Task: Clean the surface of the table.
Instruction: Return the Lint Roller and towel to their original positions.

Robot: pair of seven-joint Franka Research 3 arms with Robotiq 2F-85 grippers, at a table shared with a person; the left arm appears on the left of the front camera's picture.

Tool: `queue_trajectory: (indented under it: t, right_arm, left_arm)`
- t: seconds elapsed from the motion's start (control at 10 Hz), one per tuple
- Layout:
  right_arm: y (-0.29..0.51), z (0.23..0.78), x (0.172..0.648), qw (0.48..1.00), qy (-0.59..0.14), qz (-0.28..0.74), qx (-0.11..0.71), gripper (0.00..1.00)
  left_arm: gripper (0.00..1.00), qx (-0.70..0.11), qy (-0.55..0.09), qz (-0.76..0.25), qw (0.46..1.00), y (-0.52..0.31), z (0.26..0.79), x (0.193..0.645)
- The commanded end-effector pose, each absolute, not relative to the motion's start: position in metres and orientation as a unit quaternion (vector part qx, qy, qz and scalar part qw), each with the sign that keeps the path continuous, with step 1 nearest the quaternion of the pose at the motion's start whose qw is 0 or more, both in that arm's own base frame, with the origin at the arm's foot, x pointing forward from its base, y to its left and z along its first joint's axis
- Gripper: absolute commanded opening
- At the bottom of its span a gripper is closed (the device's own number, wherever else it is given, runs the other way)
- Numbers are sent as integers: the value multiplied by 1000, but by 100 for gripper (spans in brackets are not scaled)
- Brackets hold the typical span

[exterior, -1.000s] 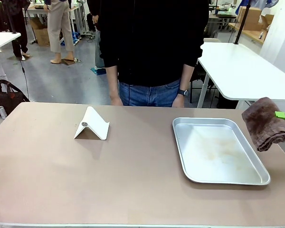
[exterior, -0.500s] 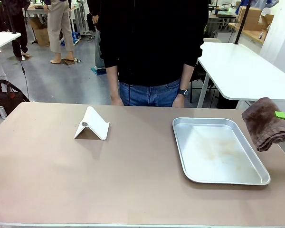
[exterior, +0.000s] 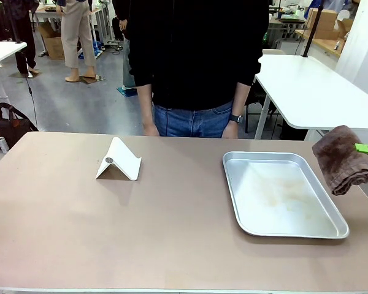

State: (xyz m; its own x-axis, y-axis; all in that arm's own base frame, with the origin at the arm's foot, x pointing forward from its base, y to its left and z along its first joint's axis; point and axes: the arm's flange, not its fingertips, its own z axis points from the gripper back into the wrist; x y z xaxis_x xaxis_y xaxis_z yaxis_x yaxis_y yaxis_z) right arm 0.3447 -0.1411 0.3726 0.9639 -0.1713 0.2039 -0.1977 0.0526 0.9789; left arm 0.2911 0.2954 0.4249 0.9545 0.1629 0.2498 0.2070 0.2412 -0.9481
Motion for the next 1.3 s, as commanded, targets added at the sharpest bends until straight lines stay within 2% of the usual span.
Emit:
queue_trajectory:
  t: [0.0, 0.2, 0.3, 0.5, 0.8, 1.0, 1.2]
  right_arm:
    - [-141, 376, 345, 712, -135, 13, 689, 11]
    - [-141, 373, 345, 713, -134, 9, 688, 11]
    - [-139, 379, 338, 732, -136, -19, 667, 11]
    - [-95, 409, 347, 740, -139, 9, 658, 11]
    - [-19, 446, 364, 758, -131, 47, 638, 11]
    - [29, 462, 372, 763, -157, 43, 626, 11]
    - [80, 465, 379, 779, -154, 73, 604, 11]
  left_arm:
    - [22, -614, -151, -11, 774, 291, 427, 287]
    - [22, -614, -151, -11, 774, 291, 427, 287]
    - [22, -616, -150, -14, 773, 295, 425, 291]
    - [22, -622, -155, -55, 765, 262, 456, 316]
    - [22, -612, -76, -51, 786, 202, 481, 334]
    - [22, -589, -43, -56, 805, 159, 496, 346]
    - [22, -565, -31, -51, 823, 111, 507, 360]
